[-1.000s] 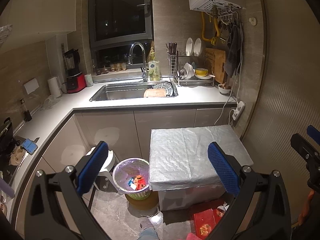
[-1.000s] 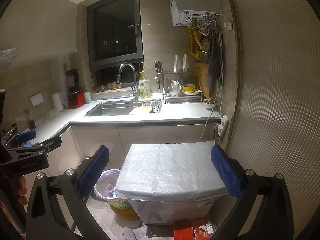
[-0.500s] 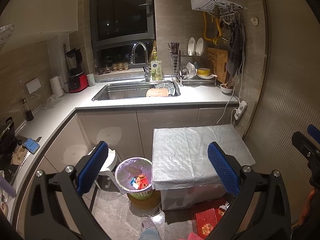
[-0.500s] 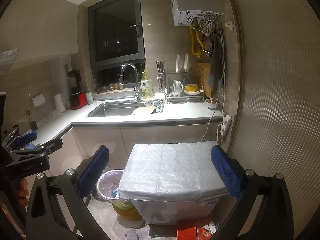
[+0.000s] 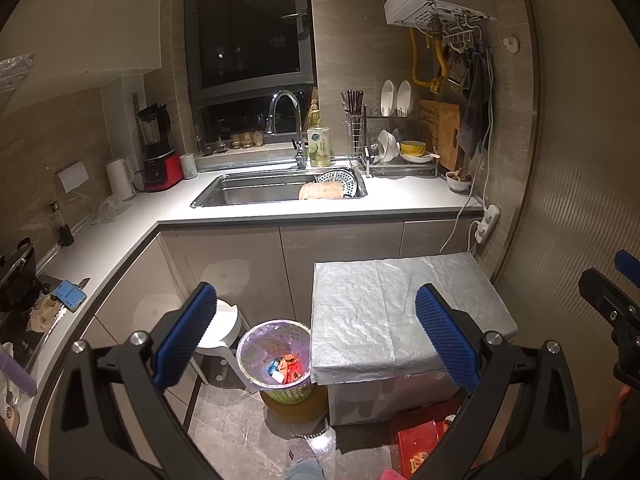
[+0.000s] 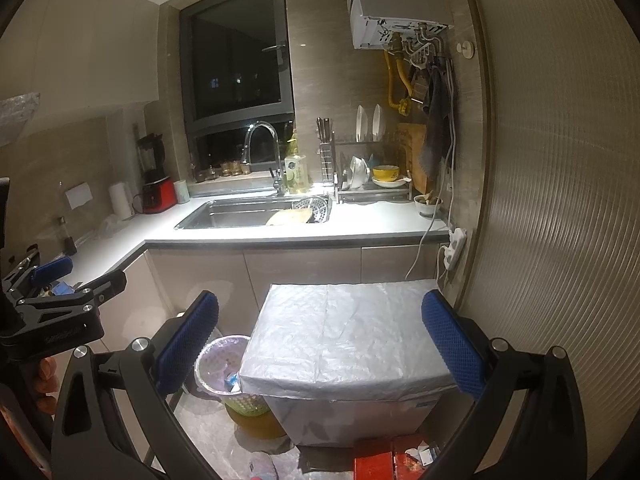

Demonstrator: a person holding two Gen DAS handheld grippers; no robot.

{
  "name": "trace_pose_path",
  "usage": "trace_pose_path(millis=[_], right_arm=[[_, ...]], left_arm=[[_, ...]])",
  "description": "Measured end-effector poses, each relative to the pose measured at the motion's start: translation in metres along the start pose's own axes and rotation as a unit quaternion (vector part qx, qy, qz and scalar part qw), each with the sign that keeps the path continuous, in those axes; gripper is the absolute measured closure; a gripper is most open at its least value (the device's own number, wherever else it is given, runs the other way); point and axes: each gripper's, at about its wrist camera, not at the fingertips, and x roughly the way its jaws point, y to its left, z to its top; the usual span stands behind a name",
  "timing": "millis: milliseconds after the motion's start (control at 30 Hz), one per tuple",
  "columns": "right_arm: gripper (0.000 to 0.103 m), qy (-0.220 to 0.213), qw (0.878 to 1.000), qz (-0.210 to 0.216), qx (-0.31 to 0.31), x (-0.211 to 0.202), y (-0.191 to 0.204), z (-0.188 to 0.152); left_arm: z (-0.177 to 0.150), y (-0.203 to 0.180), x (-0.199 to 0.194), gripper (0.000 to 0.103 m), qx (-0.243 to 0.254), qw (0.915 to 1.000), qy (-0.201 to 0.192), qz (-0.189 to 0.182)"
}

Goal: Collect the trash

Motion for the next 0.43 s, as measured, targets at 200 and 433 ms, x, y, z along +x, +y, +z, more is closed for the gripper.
trace_pose_path(millis=[200, 433], right_arm=[[0.002, 0.003, 1.000, 0.002, 0.001, 0.0029, -0.0014, 0.0015], [0.002, 0.004, 1.000, 0.003, 0.004, 0.0057, -0.0042, 0.0017]], left_arm=[[0.0021, -0.0024, 0.0023, 0.008, 0.006, 0.9999, 0.007, -0.014], [-0.0014, -0.0069, 0.0018, 0.008, 0.016, 0.9999, -0.005, -0.004]])
